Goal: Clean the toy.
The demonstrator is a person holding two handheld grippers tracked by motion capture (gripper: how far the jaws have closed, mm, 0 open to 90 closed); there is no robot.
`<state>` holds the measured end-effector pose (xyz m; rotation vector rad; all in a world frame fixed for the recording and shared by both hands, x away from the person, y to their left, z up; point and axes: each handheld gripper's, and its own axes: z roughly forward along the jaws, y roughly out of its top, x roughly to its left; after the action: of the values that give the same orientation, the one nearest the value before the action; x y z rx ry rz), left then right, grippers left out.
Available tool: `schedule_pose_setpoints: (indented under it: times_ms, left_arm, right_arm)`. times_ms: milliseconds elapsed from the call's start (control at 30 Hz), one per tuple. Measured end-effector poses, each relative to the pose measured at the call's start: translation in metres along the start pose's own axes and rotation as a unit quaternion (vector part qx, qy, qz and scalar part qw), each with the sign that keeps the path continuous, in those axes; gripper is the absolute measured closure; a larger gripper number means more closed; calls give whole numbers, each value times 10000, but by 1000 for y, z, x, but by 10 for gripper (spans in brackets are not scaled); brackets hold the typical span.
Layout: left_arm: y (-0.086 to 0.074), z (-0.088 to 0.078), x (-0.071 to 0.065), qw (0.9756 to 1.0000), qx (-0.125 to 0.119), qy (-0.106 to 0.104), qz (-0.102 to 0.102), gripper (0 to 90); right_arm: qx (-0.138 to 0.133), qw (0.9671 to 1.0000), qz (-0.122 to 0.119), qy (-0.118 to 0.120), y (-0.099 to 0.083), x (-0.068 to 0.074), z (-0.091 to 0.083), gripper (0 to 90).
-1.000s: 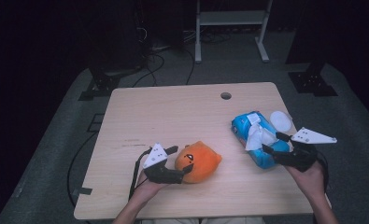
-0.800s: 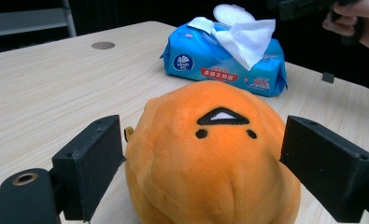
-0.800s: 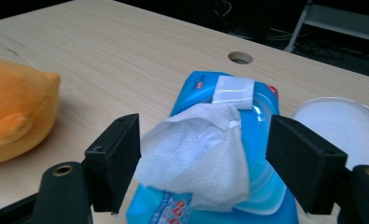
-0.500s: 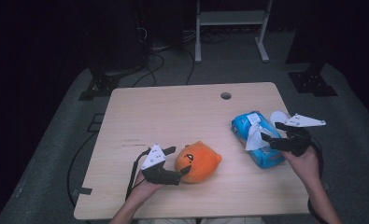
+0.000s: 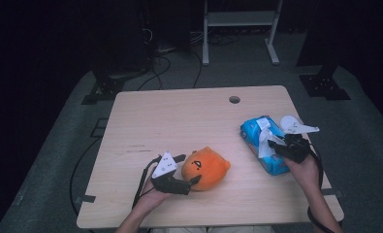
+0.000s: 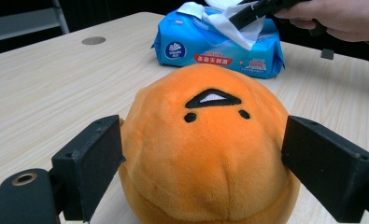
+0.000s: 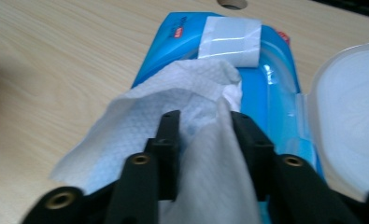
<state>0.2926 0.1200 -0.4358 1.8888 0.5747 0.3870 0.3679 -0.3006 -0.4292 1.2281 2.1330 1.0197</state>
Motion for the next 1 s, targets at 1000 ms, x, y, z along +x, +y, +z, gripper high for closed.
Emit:
schedule_pose_setpoints:
  times_ms: [1000]
  left_arm:
    - [-5, 3, -2, 9998, 165, -97, 97, 127]
  right_arm:
    - [-833, 9667, -1111, 2150, 35, 108, -74, 870]
